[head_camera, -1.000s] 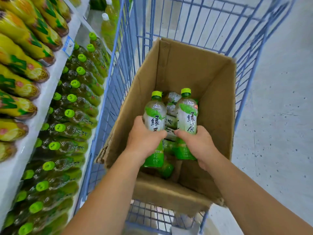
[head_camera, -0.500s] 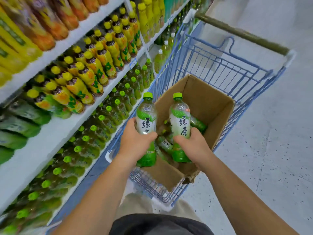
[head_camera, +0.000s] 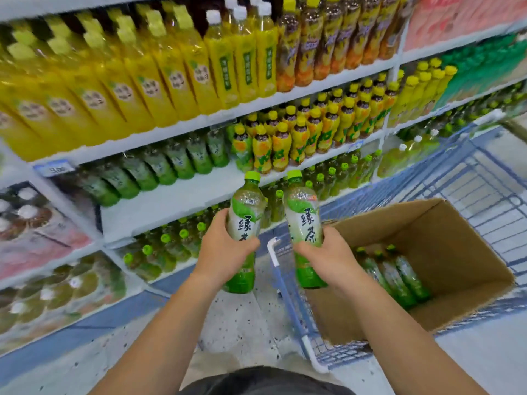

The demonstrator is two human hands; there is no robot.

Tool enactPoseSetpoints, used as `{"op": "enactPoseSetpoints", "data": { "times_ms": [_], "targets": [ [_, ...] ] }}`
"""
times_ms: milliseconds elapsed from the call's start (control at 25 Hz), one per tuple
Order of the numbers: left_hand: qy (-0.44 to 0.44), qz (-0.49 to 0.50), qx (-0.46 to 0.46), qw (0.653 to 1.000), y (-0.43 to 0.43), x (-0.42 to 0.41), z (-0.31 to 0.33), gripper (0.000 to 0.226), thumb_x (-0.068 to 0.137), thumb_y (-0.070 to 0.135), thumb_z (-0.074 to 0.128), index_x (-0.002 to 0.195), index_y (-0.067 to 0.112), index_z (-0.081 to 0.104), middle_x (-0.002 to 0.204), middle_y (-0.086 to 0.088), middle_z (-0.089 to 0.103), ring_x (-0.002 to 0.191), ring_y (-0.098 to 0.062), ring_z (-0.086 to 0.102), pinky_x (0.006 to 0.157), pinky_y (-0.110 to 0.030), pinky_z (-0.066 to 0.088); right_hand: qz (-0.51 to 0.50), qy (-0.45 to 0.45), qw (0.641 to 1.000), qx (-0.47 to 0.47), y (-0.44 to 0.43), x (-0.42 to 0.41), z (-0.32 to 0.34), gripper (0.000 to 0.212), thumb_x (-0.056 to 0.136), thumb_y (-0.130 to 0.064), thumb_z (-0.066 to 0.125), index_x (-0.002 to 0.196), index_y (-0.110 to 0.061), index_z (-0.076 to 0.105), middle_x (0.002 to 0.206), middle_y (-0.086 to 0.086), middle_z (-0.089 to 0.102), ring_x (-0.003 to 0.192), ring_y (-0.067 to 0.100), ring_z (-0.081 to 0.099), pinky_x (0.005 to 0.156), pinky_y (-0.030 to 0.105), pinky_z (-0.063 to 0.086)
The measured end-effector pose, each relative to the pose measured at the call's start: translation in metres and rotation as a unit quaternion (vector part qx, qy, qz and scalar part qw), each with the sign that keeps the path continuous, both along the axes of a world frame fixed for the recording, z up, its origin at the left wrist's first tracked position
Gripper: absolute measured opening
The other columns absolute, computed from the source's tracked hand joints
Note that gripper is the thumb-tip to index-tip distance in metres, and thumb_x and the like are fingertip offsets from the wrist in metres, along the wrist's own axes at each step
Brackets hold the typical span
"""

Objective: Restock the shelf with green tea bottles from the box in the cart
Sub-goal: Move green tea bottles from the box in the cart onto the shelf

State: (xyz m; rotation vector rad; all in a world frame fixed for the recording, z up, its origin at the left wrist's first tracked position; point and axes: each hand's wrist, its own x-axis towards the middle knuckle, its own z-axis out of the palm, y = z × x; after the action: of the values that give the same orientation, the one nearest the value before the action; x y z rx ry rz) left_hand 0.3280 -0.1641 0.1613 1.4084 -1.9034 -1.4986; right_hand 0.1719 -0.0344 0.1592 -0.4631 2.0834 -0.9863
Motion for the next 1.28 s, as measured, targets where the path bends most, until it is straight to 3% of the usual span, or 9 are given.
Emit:
{"op": "enactPoseSetpoints", "data": {
  "times_ms": [160,280,400,560,680,840,960,1080,1280],
  "targets": [
    [0.004,0.064,0.016,0.998,-0.036,0.061,-0.027,0.064,0.073,0.017,0.085,0.128,0.031,0.053,0.107,0.009,0.068,0.09,-0.006,0.067,0.066,-0.021,0.05,0.041,0.011,0.999,0.024,-0.06,0.052,-0.012,0.032,0.081,-0.029,0.074,0.108,-0.021,0.058,0.096,-0.001,0.068,0.084,0.015,0.066,0.067,0.032,0.052],
    [0.003,0.095,0.017,0.995,-0.072,0.114,-0.049,0.064,0.072,0.019,0.084,0.127,0.031,0.053,0.106,0.008,0.069,0.089,-0.007,0.068,0.068,-0.024,0.055,0.06,0.015,0.998,0.031,-0.106,0.094,-0.027,0.031,0.078,-0.027,0.075,0.106,-0.021,0.061,0.093,-0.001,0.069,0.084,0.017,0.067,0.064,0.034,0.053],
    [-0.001,0.119,0.022,0.993,-0.112,0.163,-0.063,0.065,0.072,0.02,0.084,0.128,0.032,0.053,0.104,0.008,0.068,0.088,-0.008,0.068,0.069,-0.027,0.057,0.069,0.017,0.997,0.025,-0.153,0.133,-0.037,0.031,0.081,-0.022,0.074,0.109,-0.019,0.061,0.093,-0.004,0.067,0.082,0.013,0.064,0.057,0.028,0.045],
    [-0.014,0.14,0.015,0.99,-0.165,0.217,-0.077,0.061,0.073,0.022,0.085,0.123,0.034,0.052,0.098,0.013,0.068,0.083,-0.002,0.066,0.062,-0.021,0.051,0.079,0.004,0.997,0.022,-0.209,0.185,-0.055,0.033,0.082,-0.019,0.074,0.112,-0.02,0.059,0.096,-0.003,0.068,0.083,0.012,0.065,0.057,0.027,0.047],
    [-0.016,0.162,0.008,0.987,-0.203,0.243,-0.091,0.059,0.072,0.025,0.086,0.119,0.037,0.053,0.093,0.014,0.068,0.081,-0.005,0.068,0.068,-0.032,0.059,0.094,-0.004,0.996,0.012,-0.25,0.21,-0.077,0.034,0.081,-0.019,0.075,0.113,-0.022,0.062,0.097,-0.002,0.069,0.086,0.015,0.067,0.062,0.029,0.049],
    [-0.017,0.195,-0.005,0.981,-0.244,0.256,-0.115,0.064,0.072,0.025,0.087,0.122,0.04,0.051,0.093,0.017,0.067,0.079,0.001,0.066,0.063,-0.021,0.055,0.121,0.006,0.993,-0.009,-0.297,0.223,-0.108,0.032,0.08,-0.016,0.077,0.107,-0.027,0.062,0.093,-0.006,0.068,0.083,0.009,0.065,0.059,0.026,0.045],
    [-0.008,0.226,-0.021,0.974,-0.271,0.256,-0.142,0.051,0.073,0.023,0.087,0.109,0.039,0.054,0.091,0.018,0.067,0.076,0.01,0.063,0.056,-0.011,0.047,0.142,0.015,0.989,-0.025,-0.33,0.223,-0.138,0.031,0.08,-0.016,0.077,0.1,-0.03,0.058,0.09,-0.007,0.067,0.081,0.008,0.064,0.059,0.027,0.045],
    [-0.002,0.251,-0.052,0.967,-0.298,0.252,-0.172,0.045,0.072,0.022,0.087,0.101,0.036,0.055,0.09,0.015,0.067,0.076,0.009,0.062,0.058,-0.012,0.047,0.153,0.015,0.987,-0.054,-0.36,0.219,-0.171,0.03,0.081,-0.015,0.076,0.098,-0.03,0.057,0.088,-0.005,0.069,0.078,0.011,0.067,0.06,0.029,0.05],
    [0.022,0.289,-0.116,0.95,-0.332,0.243,-0.209,0.056,0.069,0.021,0.089,0.112,0.035,0.056,0.093,0.018,0.068,0.083,0.009,0.064,0.066,-0.01,0.05,0.189,0.041,0.975,-0.11,-0.41,0.22,-0.21,0.033,0.076,-0.017,0.078,0.095,-0.034,0.056,0.082,-0.01,0.07,0.07,0.005,0.066,0.061,0.03,0.056]
  ]
}}
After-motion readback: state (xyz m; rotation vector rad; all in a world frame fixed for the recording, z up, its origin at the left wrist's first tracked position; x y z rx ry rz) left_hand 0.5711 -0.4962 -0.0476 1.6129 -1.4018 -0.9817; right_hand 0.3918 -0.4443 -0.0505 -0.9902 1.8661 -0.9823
